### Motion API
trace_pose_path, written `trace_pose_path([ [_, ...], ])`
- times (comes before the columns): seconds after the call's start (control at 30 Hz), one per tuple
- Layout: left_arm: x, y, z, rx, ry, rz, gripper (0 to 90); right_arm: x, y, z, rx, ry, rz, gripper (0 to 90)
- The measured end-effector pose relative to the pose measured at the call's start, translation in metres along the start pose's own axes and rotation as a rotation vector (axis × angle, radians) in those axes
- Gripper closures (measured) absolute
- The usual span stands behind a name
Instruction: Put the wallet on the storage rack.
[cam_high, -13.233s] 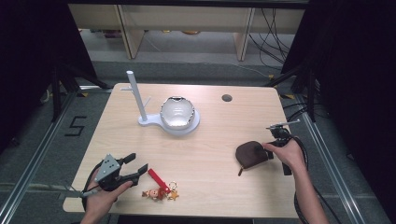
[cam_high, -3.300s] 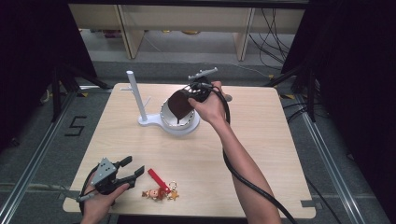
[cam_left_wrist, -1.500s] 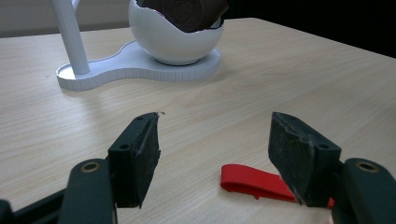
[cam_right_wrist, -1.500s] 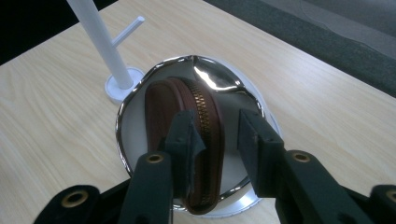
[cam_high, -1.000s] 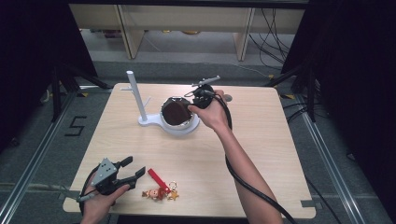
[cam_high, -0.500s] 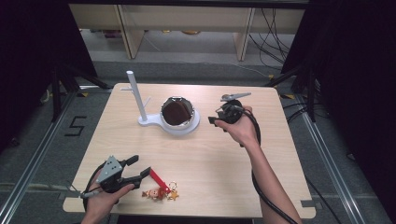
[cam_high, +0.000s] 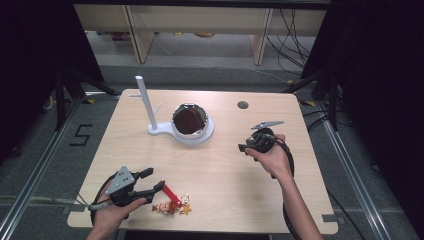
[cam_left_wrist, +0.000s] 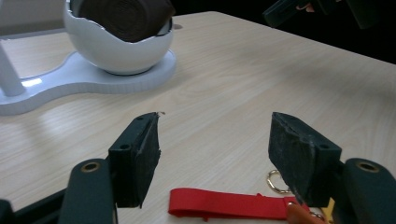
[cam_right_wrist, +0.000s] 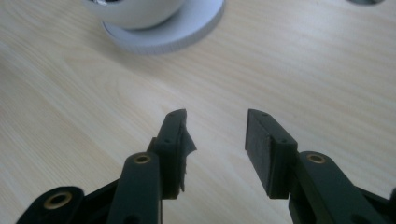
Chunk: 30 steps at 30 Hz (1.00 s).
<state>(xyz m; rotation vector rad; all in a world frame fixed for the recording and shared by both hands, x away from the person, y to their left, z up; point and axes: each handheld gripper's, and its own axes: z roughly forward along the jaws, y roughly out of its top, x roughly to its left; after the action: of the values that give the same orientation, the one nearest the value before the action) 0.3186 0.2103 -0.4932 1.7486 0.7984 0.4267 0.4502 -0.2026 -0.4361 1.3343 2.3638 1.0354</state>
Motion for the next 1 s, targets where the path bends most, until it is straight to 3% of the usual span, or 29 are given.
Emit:
trace_pose_path([
  [0.13, -0.005, 0.002, 0.004, 0.024, -0.037, 0.017, 33.9, -0.002, -0.011, 0.002, 0.043, 0.014, 0.031, 60.9],
  [0.17, -0.006, 0.003, 0.004, 0.044, -0.036, 0.029, 34.2, -0.002, -0.014, 0.003, 0.058, 0.008, 0.038, 60.9],
  [0.2, -0.009, 0.006, 0.006, 0.065, -0.062, 0.039, 34.3, -0.002, -0.016, 0.002, 0.074, 0.013, 0.041, 60.9],
  [0.33, -0.012, 0.011, 0.007, 0.115, -0.106, 0.081, 36.9, -0.001, -0.023, 0.004, 0.077, 0.017, 0.05, 60.9],
  [0.37, -0.014, 0.014, 0.008, 0.155, -0.123, 0.098, 38.4, -0.001, -0.029, 0.005, 0.077, 0.015, 0.064, 61.0],
  [0.43, -0.014, 0.014, 0.009, 0.169, -0.141, 0.104, 39.1, -0.001, -0.03, 0.005, 0.092, 0.016, 0.071, 60.9],
  [0.47, -0.015, 0.016, 0.01, 0.215, -0.163, 0.13, 41.4, -0.003, -0.035, 0.005, 0.084, 0.014, 0.074, 60.9],
  [0.5, -0.015, 0.016, 0.01, 0.215, -0.163, 0.13, 42.2, -0.003, -0.035, 0.005, 0.084, 0.014, 0.074, 60.9],
  [0.7, -0.02, 0.021, 0.016, 0.354, -0.247, 0.234, 45.8, -0.003, -0.039, 0.005, 0.095, 0.012, 0.083, 60.2],
  [0.8, -0.02, 0.028, 0.023, 0.466, -0.308, 0.343, 48.4, -0.004, -0.039, 0.004, 0.104, 0.019, 0.087, 59.6],
  [0.87, -0.021, 0.029, 0.024, 0.479, -0.322, 0.351, 50.4, -0.004, -0.039, 0.004, 0.103, 0.019, 0.087, 59.4],
  [0.9, -0.022, 0.032, 0.029, 0.535, -0.36, 0.389, 51.1, -0.003, -0.039, 0.005, 0.094, 0.023, 0.09, 59.3],
  [0.93, -0.023, 0.035, 0.03, 0.574, -0.372, 0.421, 51.7, -0.003, -0.04, 0.005, 0.096, 0.027, 0.09, 59.3],
  [0.97, -0.023, 0.035, 0.03, 0.574, -0.372, 0.421, 51.9, -0.003, -0.04, 0.006, 0.095, 0.026, 0.092, 59.2],
  [1.0, -0.025, 0.038, 0.034, 0.626, -0.399, 0.441, 52.1, -0.003, -0.04, 0.006, 0.095, 0.027, 0.094, 59.2],
])
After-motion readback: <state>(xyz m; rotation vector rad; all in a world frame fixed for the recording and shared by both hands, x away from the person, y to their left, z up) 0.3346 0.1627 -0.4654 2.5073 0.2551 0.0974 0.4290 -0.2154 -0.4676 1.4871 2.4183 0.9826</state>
